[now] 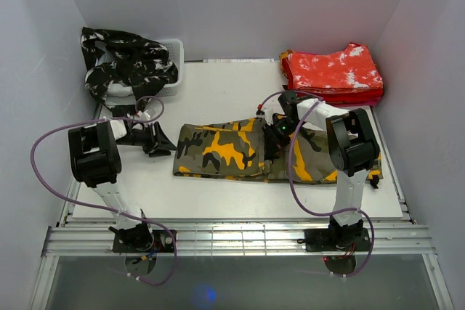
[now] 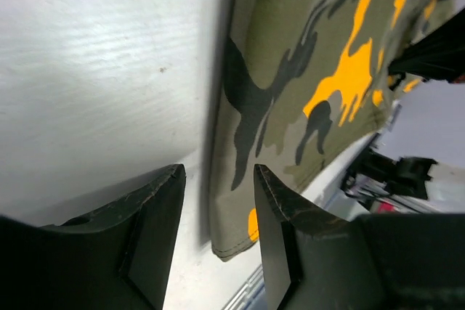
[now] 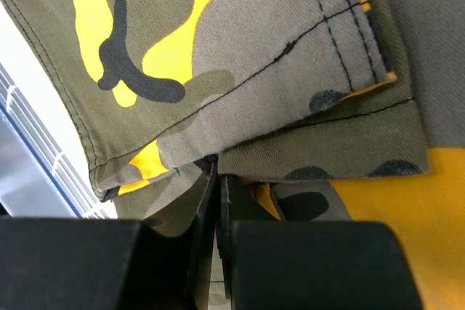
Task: Fold and stack the trousers
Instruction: Fold the trousers
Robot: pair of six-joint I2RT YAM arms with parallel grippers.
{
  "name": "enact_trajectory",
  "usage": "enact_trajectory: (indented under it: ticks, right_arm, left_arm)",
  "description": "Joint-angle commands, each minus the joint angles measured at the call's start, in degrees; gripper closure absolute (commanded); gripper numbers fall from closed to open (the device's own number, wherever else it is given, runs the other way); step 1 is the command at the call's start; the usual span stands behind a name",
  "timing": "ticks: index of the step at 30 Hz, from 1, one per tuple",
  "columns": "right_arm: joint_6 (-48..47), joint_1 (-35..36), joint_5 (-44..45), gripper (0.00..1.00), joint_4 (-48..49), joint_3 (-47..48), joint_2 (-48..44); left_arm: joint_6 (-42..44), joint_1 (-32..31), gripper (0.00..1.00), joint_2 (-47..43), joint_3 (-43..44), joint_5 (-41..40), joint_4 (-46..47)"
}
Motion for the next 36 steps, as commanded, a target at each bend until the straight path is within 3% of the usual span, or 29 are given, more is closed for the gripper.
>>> enact_trajectory:
  ticks: [1,8,13,17,20,21,24,25,28,36]
  right_arm:
    - [-2.1,0.2,3.0,0.92,0.6,0.1,0.1]
    - [-2.0,0.2,3.0,0.92,0.8,0.0,0.7]
    - [-1.5,0.2,2.7,0.92,1.1,0.1,0.8]
    - [-1.7,0.2,3.3,0.92,0.9,0.2,0.6]
    - [-1.9,0.2,3.6,0.92,0.9,0.4,0.1]
    - [-1.8,0.2,3.8,0.91,0.9,0.5,-0.1]
    - [-1.8,0.2,4.5,0.77,0.2,1.3,-1.3]
    - [-2.2,0.1,4.7,0.61,-0.2,1.8,-1.8]
    - [-3.5,-1.7,5.6,0.4,-2.8,3.2,-5.0]
    - [-6.4,-13.2,3.0,0.39,-12.4,4.9,-13.2]
  left_arm:
    - [1.1,-0.5,0.45,1.7,-1.8,0.9,1.7]
    - [-1.6,-2.4,0.48,4.0,-5.5,4.1,6.2]
    - [-3.6,-2.4,0.57,6.0,-7.2,5.4,8.1]
    - [-4.8,-2.4,0.71,5.7,-7.3,5.2,9.1]
    - [-5.4,-1.7,0.9,3.5,-6.9,5.9,8.4]
    - [-5.5,-1.5,1.0,2.0,-6.7,5.9,7.9]
    - [-4.2,0.0,1.0,-1.5,-5.3,4.7,4.0]
    - [-3.5,1.7,1.0,-2.3,-4.8,4.4,2.6]
    - [0.1,7.3,1.0,-5.7,-1.9,4.0,-3.8]
    - [18.1,18.3,1.0,-8.9,11.7,5.9,-24.8]
